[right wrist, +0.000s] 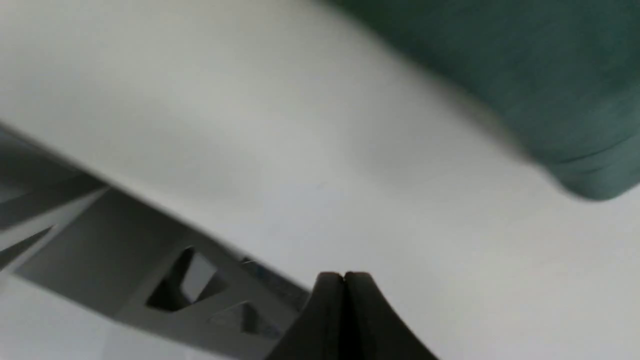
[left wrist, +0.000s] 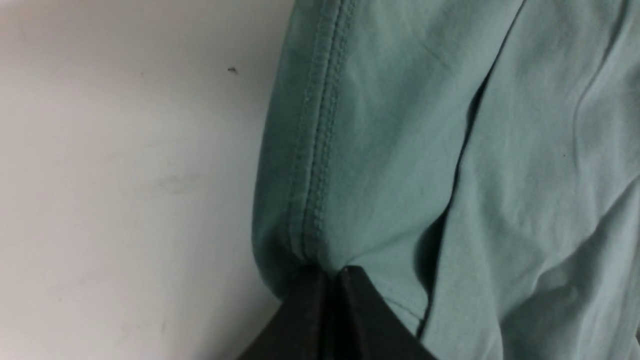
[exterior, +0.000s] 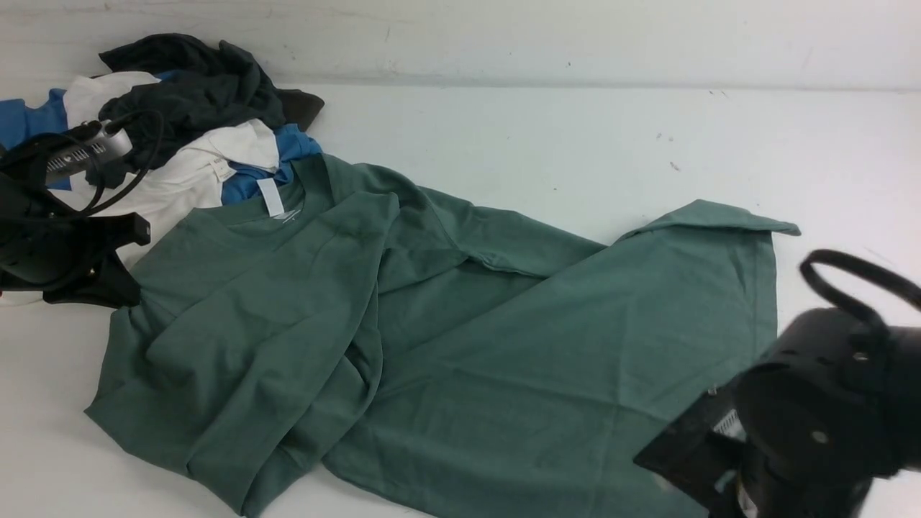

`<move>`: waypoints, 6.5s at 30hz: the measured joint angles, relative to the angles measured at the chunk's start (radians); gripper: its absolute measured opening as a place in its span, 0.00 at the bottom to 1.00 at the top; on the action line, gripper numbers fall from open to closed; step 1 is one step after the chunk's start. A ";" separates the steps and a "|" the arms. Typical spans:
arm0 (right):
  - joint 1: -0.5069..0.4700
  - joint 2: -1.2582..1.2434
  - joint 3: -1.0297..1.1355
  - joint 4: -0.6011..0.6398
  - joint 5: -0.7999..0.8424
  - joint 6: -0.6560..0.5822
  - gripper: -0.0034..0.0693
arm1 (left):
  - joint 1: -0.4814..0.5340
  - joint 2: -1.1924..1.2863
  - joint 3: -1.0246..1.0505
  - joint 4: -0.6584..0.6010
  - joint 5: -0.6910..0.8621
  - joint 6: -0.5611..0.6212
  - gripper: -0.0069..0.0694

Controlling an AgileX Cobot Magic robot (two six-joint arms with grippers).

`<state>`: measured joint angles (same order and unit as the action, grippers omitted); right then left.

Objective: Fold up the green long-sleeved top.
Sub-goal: Use both arms simultaneously to clamp the lower edge of the clothing fabric

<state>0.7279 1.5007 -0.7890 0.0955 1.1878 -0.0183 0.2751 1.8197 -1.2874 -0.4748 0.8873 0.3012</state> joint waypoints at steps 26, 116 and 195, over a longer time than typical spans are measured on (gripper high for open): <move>0.001 0.116 0.045 -0.410 -0.160 0.122 0.61 | 0.000 0.000 0.000 -0.002 0.004 0.000 0.10; -0.248 0.076 -0.042 -0.105 -0.111 0.195 0.03 | 0.000 -0.009 -0.016 -0.012 0.062 0.037 0.10; -0.248 0.071 -0.021 -0.115 -0.326 0.313 0.08 | 0.000 -0.216 0.172 0.253 0.320 -0.173 0.47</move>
<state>0.4801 1.5720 -0.8097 -0.0196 0.8617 0.2948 0.2751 1.6040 -1.1152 -0.2219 1.2078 0.1284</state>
